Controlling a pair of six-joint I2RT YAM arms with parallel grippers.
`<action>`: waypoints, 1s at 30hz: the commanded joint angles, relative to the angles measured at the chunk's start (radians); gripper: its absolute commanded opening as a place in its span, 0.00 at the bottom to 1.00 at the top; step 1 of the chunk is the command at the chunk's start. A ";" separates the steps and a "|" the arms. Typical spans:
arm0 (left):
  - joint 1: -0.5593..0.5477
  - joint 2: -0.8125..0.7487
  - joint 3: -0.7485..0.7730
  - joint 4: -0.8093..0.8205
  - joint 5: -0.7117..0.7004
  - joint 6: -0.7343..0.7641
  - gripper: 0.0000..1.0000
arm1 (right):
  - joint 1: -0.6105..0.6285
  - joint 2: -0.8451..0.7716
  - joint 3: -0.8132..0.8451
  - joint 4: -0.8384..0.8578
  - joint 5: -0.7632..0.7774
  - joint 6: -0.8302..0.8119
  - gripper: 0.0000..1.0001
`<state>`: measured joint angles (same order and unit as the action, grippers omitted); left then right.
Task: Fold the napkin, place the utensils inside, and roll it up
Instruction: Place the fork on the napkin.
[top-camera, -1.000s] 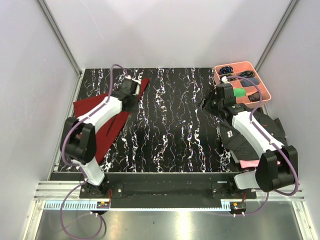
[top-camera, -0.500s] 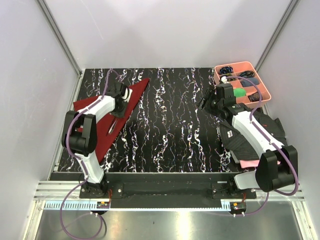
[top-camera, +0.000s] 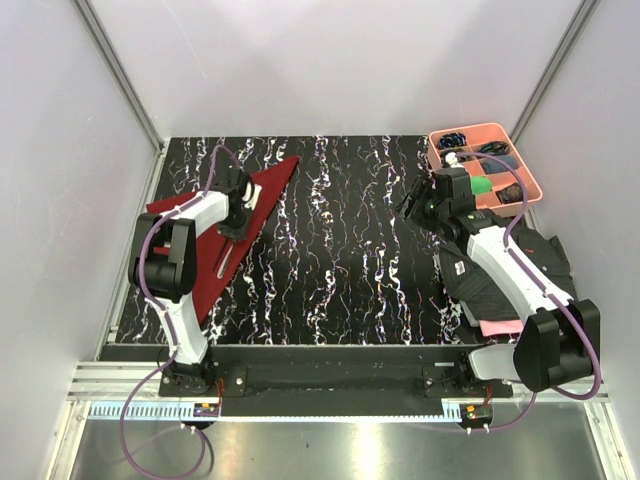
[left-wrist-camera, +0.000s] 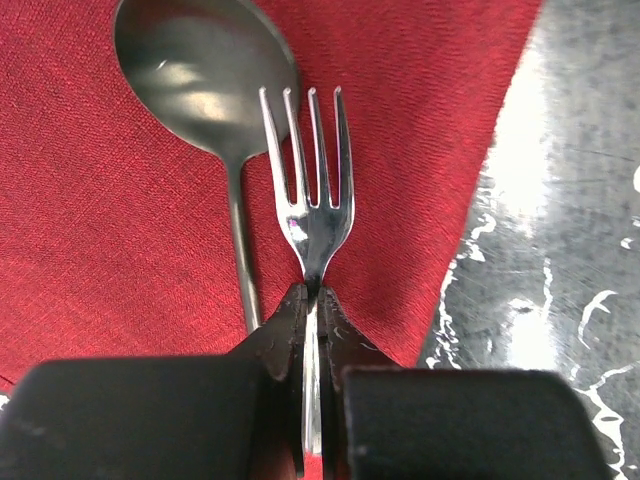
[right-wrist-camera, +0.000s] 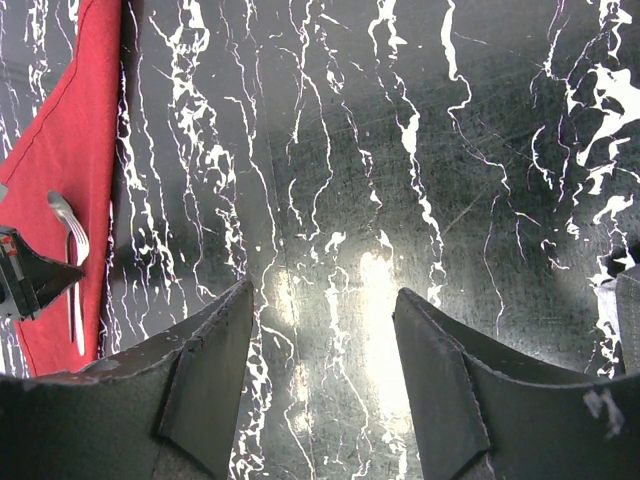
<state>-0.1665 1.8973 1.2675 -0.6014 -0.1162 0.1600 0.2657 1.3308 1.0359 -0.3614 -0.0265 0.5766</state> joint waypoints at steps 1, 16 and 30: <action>0.018 0.032 0.038 0.020 -0.022 -0.022 0.00 | -0.005 -0.022 -0.004 0.033 0.007 -0.001 0.68; 0.004 -0.078 0.110 -0.078 -0.066 -0.131 0.65 | 0.027 0.346 0.163 0.191 -0.334 0.031 0.68; -0.005 -0.395 -0.029 -0.043 -0.142 -0.306 0.99 | 0.256 1.009 0.844 0.228 -0.449 0.235 0.62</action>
<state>-0.1703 1.5852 1.2797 -0.6987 -0.2512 -0.1032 0.4808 2.1971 1.7222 -0.1593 -0.4210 0.7155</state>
